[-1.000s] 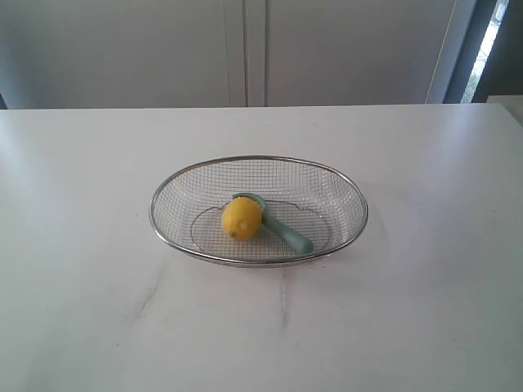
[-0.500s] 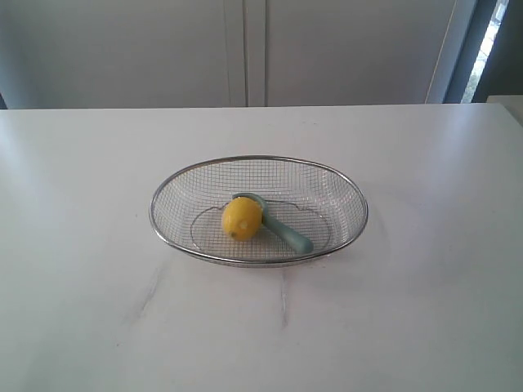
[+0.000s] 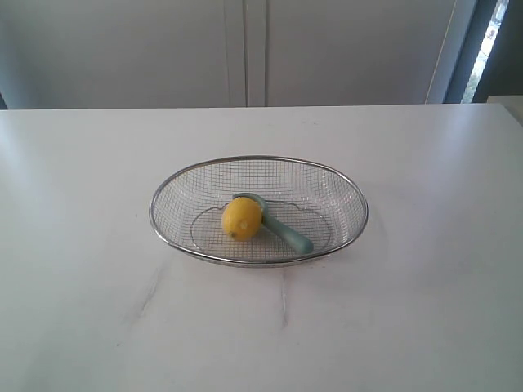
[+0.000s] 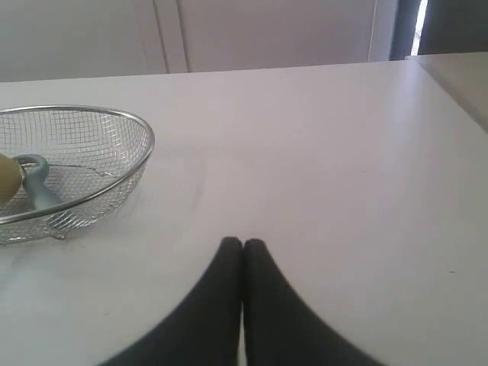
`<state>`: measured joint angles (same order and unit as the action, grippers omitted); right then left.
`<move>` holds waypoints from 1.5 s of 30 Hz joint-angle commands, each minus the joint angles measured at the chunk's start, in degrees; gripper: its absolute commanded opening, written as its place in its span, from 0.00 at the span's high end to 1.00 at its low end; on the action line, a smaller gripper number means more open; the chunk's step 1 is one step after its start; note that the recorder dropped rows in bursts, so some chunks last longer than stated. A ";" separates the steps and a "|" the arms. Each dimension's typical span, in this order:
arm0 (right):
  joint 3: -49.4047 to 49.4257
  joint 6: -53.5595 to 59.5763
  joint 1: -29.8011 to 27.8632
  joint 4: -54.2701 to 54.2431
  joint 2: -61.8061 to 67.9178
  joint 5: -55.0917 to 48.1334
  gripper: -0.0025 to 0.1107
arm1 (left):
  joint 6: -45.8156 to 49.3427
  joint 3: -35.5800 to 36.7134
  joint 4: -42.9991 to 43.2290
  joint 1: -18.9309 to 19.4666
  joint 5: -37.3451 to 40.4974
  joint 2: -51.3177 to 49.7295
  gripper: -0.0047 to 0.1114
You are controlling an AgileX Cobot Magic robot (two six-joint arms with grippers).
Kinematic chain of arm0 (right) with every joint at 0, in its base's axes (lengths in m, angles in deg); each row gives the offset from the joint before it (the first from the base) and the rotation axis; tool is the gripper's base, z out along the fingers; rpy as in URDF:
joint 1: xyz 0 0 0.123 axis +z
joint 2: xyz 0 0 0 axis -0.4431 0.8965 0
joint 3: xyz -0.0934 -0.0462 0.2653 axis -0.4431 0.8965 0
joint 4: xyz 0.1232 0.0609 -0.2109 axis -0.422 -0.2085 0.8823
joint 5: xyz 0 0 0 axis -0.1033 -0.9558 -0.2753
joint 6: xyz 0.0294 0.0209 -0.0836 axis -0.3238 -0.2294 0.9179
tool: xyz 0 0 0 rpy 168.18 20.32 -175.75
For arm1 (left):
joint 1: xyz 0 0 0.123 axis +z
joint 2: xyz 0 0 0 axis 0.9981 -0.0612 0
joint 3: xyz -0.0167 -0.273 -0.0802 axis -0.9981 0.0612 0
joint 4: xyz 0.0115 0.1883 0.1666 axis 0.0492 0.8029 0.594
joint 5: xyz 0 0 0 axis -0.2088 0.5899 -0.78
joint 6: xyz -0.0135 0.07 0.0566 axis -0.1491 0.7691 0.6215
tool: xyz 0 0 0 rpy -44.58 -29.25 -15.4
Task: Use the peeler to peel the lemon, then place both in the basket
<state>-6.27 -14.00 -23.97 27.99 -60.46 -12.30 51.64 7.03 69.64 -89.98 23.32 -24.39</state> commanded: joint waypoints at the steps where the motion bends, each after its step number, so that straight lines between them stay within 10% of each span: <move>1: 0.12 -0.25 0.17 0.12 -0.31 0.40 0.98 | -0.03 0.28 -0.10 0.04 0.35 0.26 0.96; 45: 0.12 -0.11 0.11 0.12 -0.31 -1.34 0.98 | -0.03 0.28 -0.10 0.04 0.35 0.26 0.96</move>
<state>-6.27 -14.00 -23.97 27.99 -60.46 -13.62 51.64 7.03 69.64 -89.98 23.43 -24.39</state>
